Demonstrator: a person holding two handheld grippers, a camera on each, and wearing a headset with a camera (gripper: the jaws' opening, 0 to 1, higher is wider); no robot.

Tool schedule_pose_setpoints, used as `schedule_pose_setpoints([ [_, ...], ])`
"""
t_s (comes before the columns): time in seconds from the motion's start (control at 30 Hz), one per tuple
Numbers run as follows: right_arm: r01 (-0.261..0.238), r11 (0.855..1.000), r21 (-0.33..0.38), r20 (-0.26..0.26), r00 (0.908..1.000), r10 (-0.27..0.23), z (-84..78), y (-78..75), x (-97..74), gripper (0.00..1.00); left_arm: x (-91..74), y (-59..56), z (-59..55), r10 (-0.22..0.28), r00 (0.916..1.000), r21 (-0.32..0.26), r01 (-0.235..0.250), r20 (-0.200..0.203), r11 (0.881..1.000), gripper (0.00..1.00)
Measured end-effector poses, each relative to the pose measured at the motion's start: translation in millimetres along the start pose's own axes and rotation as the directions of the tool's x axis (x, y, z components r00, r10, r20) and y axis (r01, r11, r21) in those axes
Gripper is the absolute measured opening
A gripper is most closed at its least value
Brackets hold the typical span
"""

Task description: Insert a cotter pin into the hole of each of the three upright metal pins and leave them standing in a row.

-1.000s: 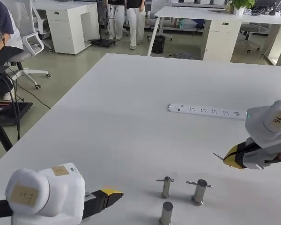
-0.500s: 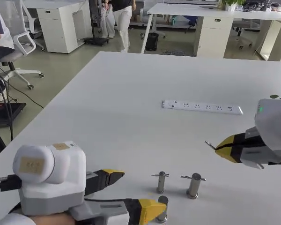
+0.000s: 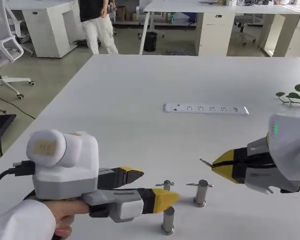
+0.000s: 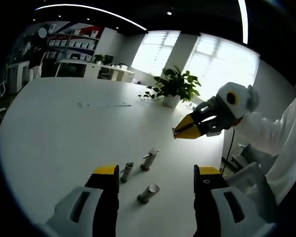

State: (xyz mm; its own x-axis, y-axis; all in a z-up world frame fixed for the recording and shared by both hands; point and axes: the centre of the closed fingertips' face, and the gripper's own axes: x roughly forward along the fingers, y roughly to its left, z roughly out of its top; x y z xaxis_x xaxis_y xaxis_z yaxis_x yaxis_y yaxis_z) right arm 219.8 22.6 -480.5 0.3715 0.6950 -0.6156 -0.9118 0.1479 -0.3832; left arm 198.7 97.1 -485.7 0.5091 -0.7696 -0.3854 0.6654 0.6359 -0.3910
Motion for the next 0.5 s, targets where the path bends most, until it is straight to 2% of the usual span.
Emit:
schedule_pose_setpoints([
  [0.1,0.009,0.999,-0.039,-0.008,0.9999,-0.009,1.9,6.3,0.7,0.00,5.3,-6.5,-0.9,-0.032,0.9994,-0.012,0.032,-0.014,0.999,0.56],
  [0.23,0.023,0.999,-0.049,-0.001,0.9997,-0.023,5.8,13.9,1.5,0.00,11.8,-12.7,4.1,-0.061,0.9981,-0.056,0.061,-0.004,0.997,0.53],
  [0.4,0.045,0.994,-0.099,-0.010,0.9989,-0.046,7.4,20.0,4.1,0.00,20.7,-22.8,8.6,-0.094,0.9956,-0.048,0.094,0.000,0.994,0.51],
  [0.5,0.047,0.990,-0.129,-0.016,0.9986,-0.050,7.5,23.3,5.6,0.00,26.1,-27.4,7.2,-0.108,0.9941,-0.064,0.107,-0.009,0.992,0.43],
])
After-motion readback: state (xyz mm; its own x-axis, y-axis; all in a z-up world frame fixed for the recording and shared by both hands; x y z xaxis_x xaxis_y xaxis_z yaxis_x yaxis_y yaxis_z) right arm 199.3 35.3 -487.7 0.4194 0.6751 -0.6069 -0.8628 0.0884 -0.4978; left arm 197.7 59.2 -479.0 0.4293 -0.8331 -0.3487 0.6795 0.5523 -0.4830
